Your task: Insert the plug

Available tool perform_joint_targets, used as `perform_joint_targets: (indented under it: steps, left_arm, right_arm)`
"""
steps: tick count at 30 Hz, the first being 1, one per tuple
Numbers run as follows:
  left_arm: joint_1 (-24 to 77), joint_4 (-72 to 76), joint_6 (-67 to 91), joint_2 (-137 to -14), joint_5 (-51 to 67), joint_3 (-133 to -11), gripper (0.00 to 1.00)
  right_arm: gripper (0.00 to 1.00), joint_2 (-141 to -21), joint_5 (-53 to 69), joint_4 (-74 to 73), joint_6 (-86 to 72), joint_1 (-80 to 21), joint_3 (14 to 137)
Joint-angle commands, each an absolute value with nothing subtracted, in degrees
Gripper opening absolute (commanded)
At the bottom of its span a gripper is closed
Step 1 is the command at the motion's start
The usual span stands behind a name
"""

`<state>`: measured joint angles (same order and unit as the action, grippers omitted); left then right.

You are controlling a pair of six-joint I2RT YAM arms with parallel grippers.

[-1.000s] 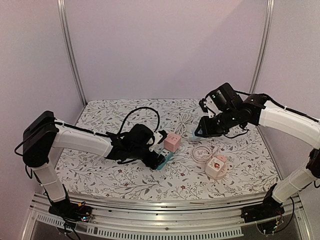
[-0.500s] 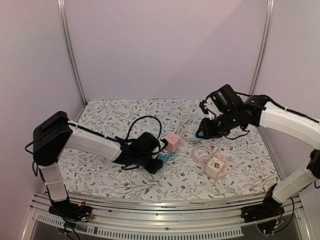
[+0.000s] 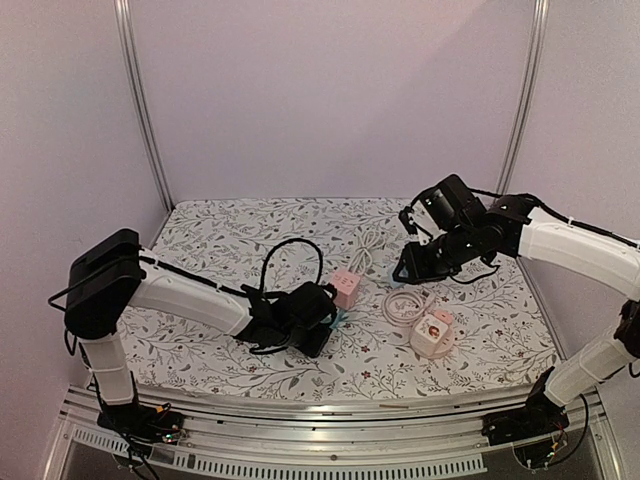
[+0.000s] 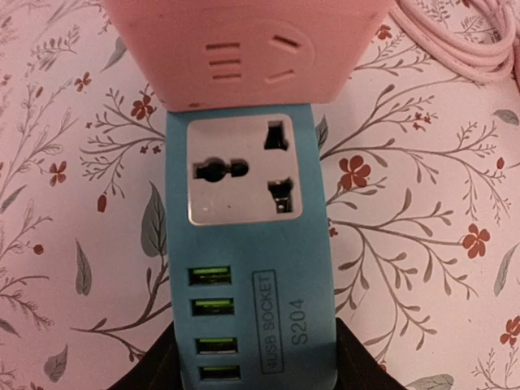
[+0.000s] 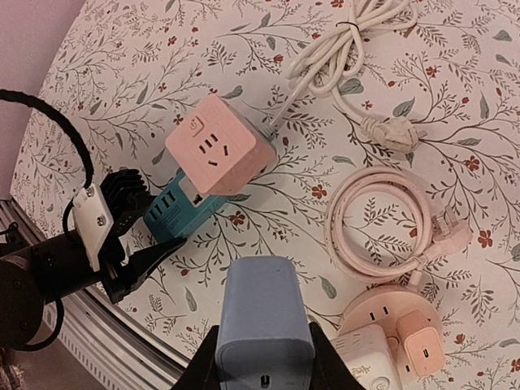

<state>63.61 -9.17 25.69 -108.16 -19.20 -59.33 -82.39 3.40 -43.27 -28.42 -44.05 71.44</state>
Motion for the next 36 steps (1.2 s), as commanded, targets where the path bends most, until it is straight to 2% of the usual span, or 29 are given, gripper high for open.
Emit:
perform_joint_targets:
  steps: [1, 6, 11, 13, 14, 16, 17, 18, 29, 36]
  left_arm:
    - [66.84, -14.35, 41.08, -108.45, -24.42, -59.06, 0.19]
    - [72.4, -19.21, 49.49, -110.9, -29.44, -62.61, 0.19]
    - [75.26, -19.75, 52.26, -114.79, -29.01, -67.33, 0.21]
    - [76.05, -19.02, 51.9, -115.9, -28.28, -68.86, 0.27]
    - [76.42, -18.7, 51.61, -116.35, -27.89, -69.5, 0.36]
    - [76.55, -18.28, 50.85, -116.77, -26.81, -70.31, 0.65]
    - [76.55, -17.78, 50.51, -116.69, -26.54, -70.32, 0.88]
    - [76.55, -17.16, 50.01, -116.34, -26.21, -70.08, 0.98]
    - [76.02, -11.77, 41.57, -103.47, -28.84, -63.12, 0.99]
    - [72.07, -7.55, 35.09, -91.73, -32.66, -53.58, 0.99]
  right_arm:
    - [0.0, -79.92, 1.94, -43.01, -27.78, -43.74, 69.88]
    - [0.0, -77.9, 0.89, -43.34, -27.93, -43.73, 68.36]
    - [0.0, -75.52, 0.31, -43.93, -28.47, -43.71, 66.71]
    - [0.0, -74.44, 0.35, -44.33, -28.78, -43.76, 65.84]
    - [0.0, -73.85, 0.35, -44.44, -28.82, -43.74, 65.49]
    - [0.0, -72.51, 0.3, -44.99, -29.24, -43.68, 64.86]
    - [0.0, -71.87, 0.34, -45.32, -29.34, -43.68, 64.67]
    - [0.0, -71.21, 0.35, -45.53, -29.67, -43.75, 64.57]
    - [0.0, -71.32, 2.06, -48.21, -31.36, -43.68, 66.74]
    - [0.0, -74.53, 3.4, -49.27, -33.61, -45.63, 69.2]
